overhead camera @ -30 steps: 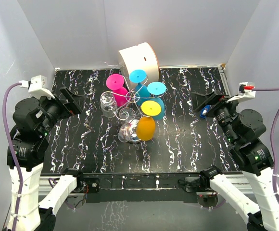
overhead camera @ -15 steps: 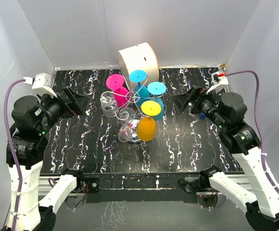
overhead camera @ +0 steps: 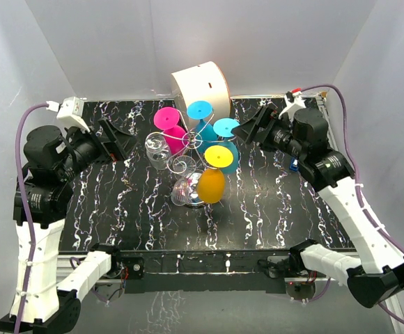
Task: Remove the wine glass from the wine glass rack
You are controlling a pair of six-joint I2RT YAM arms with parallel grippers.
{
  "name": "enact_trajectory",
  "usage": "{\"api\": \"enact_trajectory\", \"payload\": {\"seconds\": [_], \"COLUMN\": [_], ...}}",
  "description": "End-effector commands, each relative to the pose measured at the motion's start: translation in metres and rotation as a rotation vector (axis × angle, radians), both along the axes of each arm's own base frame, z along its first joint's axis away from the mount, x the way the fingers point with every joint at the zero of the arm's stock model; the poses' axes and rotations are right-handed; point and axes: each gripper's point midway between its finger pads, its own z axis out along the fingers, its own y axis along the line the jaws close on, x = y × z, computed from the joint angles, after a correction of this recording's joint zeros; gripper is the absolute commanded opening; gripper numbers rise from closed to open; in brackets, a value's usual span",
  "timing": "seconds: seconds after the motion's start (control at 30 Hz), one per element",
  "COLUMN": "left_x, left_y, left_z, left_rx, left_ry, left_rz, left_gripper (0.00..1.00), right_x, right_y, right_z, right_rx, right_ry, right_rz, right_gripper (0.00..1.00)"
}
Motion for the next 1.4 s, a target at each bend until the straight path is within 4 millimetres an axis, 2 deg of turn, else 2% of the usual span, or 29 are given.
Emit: {"api": "enact_trajectory", "payload": {"seconds": [0.0, 0.2, 0.27, 0.47, 0.6, 0.83, 1.0, 1.37], "left_x": [-0.007, -0.010, -0.012, -0.017, -0.019, -0.022, -0.023, -0.026], "left_y": [-0.008, -0.012, -0.011, -0.009, -0.008, -0.007, -0.006, -0.004], "left_z": [0.018, 0.016, 0.016, 0.015, 0.013, 0.013, 0.012, 0.011], "left_rx": [-0.037, -0.057, -0.061, -0.063, -0.060, -0.061, -0.061, -0.061], "left_ry": [-0.042, -0.029, -0.029, -0.029, -0.025, -0.021, -0.016, -0.015], "left_rz": [-0.049, -0.064, -0.062, -0.049, -0.045, -0.038, -0.036, -0.021], "left_gripper": [0.99, 0.99, 0.99, 0.99, 0.99, 0.99, 0.99, 0.99], "right_x": [0.008, 0.030, 0.034, 0.045, 0.048, 0.052, 0.052, 0.053], "right_y": [0.011, 0.020, 0.024, 0.029, 0.033, 0.038, 0.037, 0.032], "right_z": [0.042, 0.037, 0.039, 0.036, 0.038, 0.031, 0.026, 0.022], "right_rx": [0.073, 0.057, 0.063, 0.088, 0.132, 0.179, 0.199, 0.258], "right_ry": [-0.077, -0.038, -0.033, -0.020, -0.023, 0.019, 0.036, 0.069], "right_rz": [0.023, 0.025, 0.038, 0.051, 0.073, 0.112, 0.115, 0.112], "right_gripper": [0.81, 0.70, 0.63, 0.54, 0.46, 0.39, 0.38, 0.21]}}
